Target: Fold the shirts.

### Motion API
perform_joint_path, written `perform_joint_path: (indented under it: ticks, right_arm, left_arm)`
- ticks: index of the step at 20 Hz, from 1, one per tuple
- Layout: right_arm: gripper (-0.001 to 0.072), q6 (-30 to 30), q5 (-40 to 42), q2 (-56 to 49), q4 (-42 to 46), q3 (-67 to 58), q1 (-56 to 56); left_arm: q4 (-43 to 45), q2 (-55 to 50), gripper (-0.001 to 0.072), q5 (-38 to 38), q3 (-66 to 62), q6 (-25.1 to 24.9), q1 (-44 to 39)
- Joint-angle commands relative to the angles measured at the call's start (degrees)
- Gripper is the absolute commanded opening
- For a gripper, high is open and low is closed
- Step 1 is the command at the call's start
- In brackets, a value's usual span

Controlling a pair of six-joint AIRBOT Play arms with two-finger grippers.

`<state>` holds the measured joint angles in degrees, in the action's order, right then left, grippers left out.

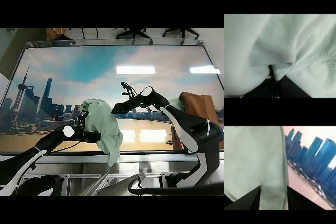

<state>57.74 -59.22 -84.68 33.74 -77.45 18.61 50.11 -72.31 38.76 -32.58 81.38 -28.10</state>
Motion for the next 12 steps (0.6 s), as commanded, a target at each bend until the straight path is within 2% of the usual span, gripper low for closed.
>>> perform_joint_path:
  ticks: [1, 2, 3, 4, 5, 6, 10, 12]
  right_arm:
    - [0.0387, -5.81, 1.95, -2.95, -8.79, -0.07, 0.04]
    - [0.0376, -7.72, 1.55, -3.98, -12.61, -0.07, 0.07]
    - [0.0300, -9.92, 0.26, -4.90, -16.41, -0.07, 0.07]
    - [0.0142, -12.87, -2.05, -5.79, -20.37, -0.07, 0.07]
    - [0.0052, -15.04, -4.20, -6.40, -23.26, -0.07, 0.07]
    - [0.0015, -15.91, -5.68, -6.58, -25.35, -0.07, 0.07]
    - [0.0013, -17.09, -7.50, -2.58, -29.07, -0.11, -0.20]
    - [0.0013, -17.49, -7.69, 2.89, -29.05, -0.92, -0.50]
  left_arm:
    - [-0.09, 1.07, 0.0014, 1.77, -1.73, -1.11, -0.20]
    - [-0.11, 2.05, 0.0014, 1.79, -1.73, -1.46, -0.20]
    - [-0.13, 2.95, 0.0014, 1.81, -1.73, -1.46, -0.20]
    - [-0.11, 4.20, 0.0014, 1.77, -1.73, -1.46, -0.17]
    - [-0.09, 5.38, 0.0014, 1.77, -1.73, -1.46, -0.17]
    - [-0.04, 6.80, 0.0014, 1.86, -1.73, -1.57, -0.13]
    - [-0.09, 14.62, 0.0014, 5.79, -1.84, -2.86, 3.87]
    - [-0.11, 19.12, 0.0014, 11.08, -4.59, -4.94, 8.37]
